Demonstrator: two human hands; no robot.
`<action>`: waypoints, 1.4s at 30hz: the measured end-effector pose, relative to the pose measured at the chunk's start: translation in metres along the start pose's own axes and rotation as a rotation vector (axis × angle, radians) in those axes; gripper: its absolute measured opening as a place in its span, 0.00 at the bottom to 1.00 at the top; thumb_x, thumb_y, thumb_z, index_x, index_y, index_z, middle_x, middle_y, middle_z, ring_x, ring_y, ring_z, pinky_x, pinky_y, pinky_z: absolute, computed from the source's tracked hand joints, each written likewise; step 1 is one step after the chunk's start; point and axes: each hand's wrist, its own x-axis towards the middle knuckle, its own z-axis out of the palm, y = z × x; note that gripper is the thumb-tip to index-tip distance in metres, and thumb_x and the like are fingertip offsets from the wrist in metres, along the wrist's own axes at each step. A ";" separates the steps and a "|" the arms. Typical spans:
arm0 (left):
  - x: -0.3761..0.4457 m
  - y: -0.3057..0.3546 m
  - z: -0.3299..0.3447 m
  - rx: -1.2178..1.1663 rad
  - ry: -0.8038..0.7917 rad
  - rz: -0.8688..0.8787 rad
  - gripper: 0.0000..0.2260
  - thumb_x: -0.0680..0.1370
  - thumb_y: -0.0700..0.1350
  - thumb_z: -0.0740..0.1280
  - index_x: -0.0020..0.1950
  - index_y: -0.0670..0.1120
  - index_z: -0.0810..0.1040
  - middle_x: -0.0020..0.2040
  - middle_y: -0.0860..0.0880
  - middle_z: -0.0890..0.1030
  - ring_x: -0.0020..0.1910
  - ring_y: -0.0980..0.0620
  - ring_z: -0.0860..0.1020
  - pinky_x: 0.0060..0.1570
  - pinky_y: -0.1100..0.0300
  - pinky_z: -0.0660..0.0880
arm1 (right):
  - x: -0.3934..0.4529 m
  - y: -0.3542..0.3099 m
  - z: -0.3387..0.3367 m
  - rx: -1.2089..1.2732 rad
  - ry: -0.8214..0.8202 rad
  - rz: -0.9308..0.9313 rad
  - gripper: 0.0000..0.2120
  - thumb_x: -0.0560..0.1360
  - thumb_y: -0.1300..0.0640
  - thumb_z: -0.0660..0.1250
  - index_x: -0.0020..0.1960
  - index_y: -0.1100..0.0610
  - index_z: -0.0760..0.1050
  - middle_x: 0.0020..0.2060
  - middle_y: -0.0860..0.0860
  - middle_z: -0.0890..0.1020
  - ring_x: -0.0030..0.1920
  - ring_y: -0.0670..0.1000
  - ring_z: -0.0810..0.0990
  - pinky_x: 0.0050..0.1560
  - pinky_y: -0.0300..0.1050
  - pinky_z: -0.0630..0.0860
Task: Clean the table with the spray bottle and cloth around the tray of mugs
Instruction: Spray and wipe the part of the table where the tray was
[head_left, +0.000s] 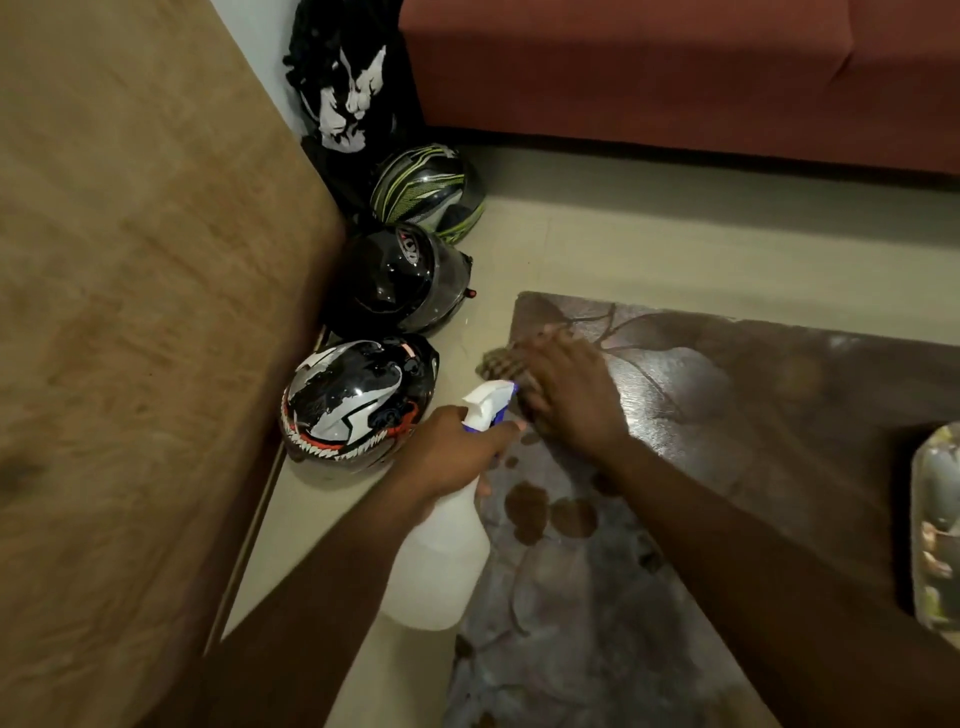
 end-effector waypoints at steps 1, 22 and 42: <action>-0.007 -0.002 0.006 -0.003 0.041 0.026 0.16 0.72 0.57 0.70 0.49 0.45 0.82 0.36 0.48 0.84 0.23 0.53 0.78 0.34 0.62 0.75 | -0.029 -0.006 -0.003 0.018 -0.036 -0.095 0.21 0.72 0.51 0.65 0.64 0.54 0.74 0.63 0.54 0.77 0.64 0.59 0.72 0.66 0.59 0.66; -0.114 -0.082 0.020 0.028 -0.160 0.091 0.19 0.75 0.55 0.70 0.66 0.61 0.76 0.42 0.51 0.85 0.27 0.63 0.77 0.36 0.68 0.73 | -0.216 -0.044 -0.019 0.016 -0.094 0.008 0.22 0.74 0.48 0.60 0.67 0.50 0.70 0.65 0.49 0.75 0.68 0.55 0.70 0.68 0.54 0.62; -0.141 -0.105 -0.006 -0.022 -0.010 0.216 0.04 0.76 0.50 0.71 0.48 0.52 0.81 0.38 0.38 0.82 0.25 0.49 0.76 0.40 0.58 0.77 | -0.210 -0.099 -0.005 -0.013 -0.065 0.217 0.21 0.76 0.48 0.57 0.68 0.51 0.68 0.66 0.51 0.74 0.69 0.56 0.68 0.67 0.58 0.64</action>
